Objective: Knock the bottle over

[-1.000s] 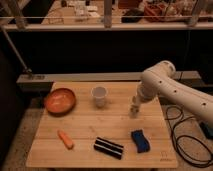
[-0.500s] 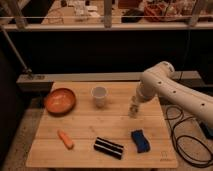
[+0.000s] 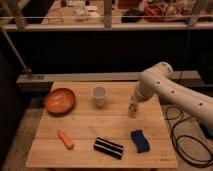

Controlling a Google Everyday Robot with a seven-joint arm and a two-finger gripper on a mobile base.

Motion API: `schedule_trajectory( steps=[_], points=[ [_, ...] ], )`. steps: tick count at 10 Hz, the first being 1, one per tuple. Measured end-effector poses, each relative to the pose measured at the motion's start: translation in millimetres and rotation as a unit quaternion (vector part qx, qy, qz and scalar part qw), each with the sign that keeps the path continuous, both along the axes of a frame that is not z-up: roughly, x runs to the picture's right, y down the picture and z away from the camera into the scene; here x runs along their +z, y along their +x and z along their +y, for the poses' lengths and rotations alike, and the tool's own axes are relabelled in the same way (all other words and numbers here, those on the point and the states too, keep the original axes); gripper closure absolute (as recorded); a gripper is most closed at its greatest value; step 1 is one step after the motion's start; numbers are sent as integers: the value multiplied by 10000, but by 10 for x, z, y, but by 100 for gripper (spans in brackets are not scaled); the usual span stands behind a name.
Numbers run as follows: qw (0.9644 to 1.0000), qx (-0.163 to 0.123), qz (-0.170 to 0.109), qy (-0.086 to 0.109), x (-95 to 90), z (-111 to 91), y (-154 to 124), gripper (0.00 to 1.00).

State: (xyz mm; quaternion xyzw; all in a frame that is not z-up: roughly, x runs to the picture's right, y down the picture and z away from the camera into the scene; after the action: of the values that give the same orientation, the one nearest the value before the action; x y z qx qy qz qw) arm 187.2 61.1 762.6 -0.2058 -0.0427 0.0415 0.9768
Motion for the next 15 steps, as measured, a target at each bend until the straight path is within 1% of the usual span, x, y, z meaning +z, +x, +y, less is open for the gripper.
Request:
schedule_trajectory(
  steps=[7,10,13,15],
  points=[
    [9999,-3,-159,45,89,-34,-91,97],
    [9995,-64,-312,45,113,-59,-279,97],
    [9993,-66,-356,34,130,-63,-316,97],
    [9989,-124,-442,25,151,-86,-448,97]
  ],
)
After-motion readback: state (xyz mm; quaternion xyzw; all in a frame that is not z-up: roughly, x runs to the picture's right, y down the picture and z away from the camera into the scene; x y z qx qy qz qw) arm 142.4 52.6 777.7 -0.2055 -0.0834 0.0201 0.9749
